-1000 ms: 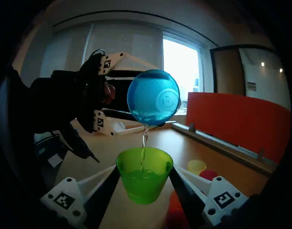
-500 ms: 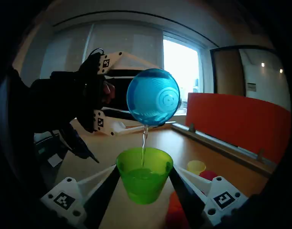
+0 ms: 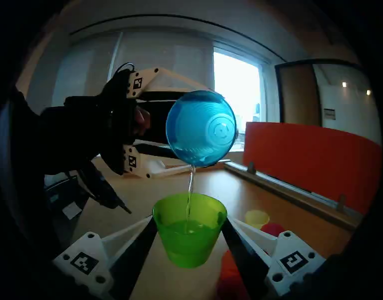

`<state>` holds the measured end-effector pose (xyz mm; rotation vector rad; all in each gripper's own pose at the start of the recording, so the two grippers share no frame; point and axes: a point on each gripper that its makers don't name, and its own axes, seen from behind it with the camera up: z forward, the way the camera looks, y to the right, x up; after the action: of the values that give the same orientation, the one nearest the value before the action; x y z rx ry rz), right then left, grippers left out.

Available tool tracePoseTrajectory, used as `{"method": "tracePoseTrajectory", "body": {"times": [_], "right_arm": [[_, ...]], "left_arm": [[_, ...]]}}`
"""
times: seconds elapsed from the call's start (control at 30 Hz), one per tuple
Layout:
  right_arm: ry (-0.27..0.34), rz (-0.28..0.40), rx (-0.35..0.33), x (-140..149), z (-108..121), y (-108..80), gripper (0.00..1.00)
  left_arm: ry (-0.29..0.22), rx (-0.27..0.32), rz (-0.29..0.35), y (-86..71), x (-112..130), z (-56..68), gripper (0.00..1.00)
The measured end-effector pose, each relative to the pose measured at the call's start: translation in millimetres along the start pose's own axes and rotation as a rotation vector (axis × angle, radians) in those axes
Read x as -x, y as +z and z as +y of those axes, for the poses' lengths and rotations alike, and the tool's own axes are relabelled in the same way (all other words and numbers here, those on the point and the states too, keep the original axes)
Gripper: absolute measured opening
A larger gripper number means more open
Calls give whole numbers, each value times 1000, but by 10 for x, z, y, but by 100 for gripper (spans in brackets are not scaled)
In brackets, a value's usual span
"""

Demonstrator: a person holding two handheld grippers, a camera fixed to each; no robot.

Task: Pour water

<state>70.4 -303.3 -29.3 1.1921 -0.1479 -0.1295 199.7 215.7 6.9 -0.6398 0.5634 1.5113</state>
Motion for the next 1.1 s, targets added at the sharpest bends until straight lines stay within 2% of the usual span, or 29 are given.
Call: {"method": "tracePoseTrajectory", "body": {"times": [0.7, 1.1], "right_arm": [[-2, -2, 0, 2, 10, -16, 90], [-3, 1, 2, -15, 5, -10, 90]], "left_arm": [[9, 5, -1, 23, 34, -12, 82], [-34, -6, -7, 13, 65, -41, 82]]}}
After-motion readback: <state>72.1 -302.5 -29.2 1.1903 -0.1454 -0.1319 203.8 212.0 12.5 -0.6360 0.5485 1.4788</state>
